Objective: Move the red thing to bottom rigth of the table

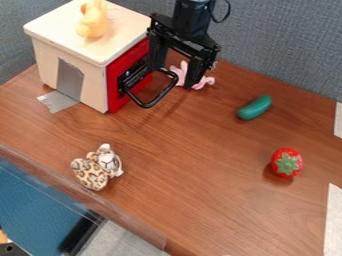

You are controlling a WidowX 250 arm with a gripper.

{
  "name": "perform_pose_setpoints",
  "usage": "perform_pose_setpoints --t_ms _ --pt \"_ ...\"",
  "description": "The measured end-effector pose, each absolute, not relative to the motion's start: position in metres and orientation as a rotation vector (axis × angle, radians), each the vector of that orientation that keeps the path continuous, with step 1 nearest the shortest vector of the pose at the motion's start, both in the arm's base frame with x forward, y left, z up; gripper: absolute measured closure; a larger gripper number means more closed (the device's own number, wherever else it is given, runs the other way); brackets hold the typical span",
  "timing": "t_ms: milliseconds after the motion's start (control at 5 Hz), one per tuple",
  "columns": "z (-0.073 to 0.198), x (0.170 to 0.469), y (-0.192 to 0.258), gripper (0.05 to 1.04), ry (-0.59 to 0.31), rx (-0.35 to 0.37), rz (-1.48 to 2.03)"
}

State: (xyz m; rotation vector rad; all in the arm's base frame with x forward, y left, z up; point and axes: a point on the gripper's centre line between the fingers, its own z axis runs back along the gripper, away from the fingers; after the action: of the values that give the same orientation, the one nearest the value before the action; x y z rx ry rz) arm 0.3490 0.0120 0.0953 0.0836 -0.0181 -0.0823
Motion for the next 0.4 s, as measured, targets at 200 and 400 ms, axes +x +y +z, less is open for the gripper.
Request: perform_pose_setpoints --t_ms 200,400 --pt "0.081 0.347 0.010 0.083 0.026 0.084 -0.080" --pt "0.084 0.354 -0.035 0.084 0.022 0.112 -0.128"
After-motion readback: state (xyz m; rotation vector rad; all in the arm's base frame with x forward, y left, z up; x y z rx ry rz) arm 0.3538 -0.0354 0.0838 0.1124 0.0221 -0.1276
